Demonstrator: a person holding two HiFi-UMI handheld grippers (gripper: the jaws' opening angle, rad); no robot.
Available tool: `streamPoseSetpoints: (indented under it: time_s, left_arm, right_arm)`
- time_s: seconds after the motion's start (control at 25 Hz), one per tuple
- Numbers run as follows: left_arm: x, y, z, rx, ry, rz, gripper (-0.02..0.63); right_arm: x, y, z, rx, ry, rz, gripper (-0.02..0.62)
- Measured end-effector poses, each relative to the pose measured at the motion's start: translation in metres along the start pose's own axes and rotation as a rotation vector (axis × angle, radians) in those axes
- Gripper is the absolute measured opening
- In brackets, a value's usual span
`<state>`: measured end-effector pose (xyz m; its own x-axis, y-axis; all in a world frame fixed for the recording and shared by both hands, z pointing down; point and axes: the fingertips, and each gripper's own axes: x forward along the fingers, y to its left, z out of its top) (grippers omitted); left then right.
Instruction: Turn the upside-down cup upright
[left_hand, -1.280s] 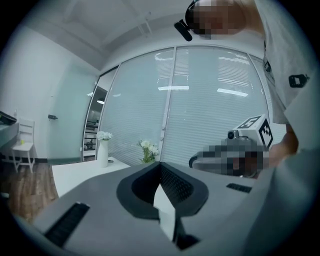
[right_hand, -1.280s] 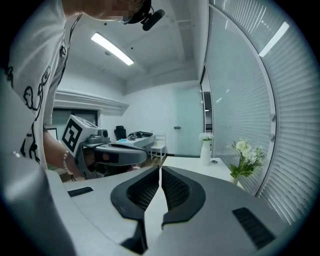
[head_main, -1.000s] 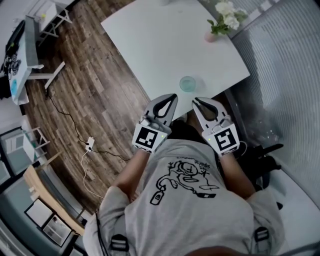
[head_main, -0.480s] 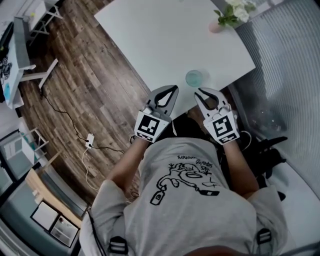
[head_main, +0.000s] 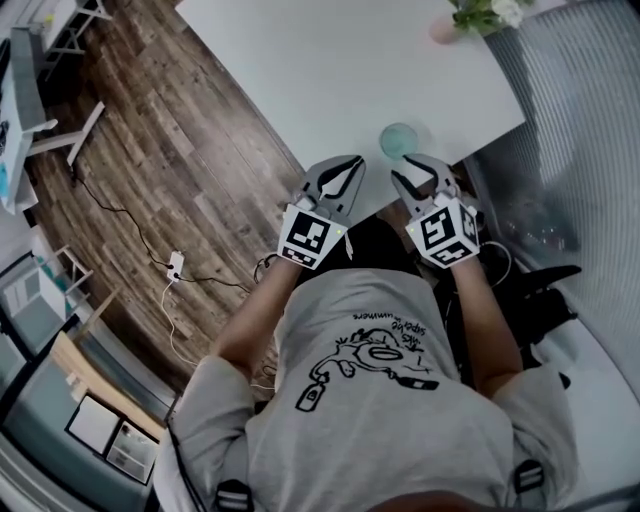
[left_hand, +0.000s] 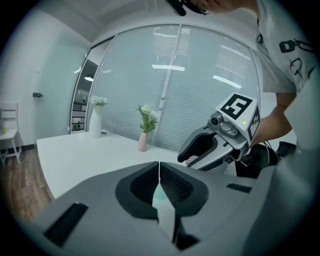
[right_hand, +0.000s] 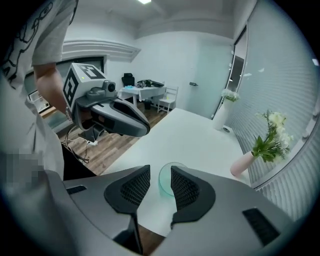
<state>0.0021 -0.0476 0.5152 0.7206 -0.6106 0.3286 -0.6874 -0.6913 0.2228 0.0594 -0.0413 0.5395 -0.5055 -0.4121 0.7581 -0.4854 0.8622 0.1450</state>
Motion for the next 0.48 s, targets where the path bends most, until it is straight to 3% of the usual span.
streamPoseSetpoints:
  time_s: [0.48]
  left_arm:
    - [0.012, 0.018, -0.028, -0.025, 0.037, 0.018, -0.003]
  right_arm:
    - [0.038, 0.0, -0.02, -0.168, 0.168, 0.033, 0.137]
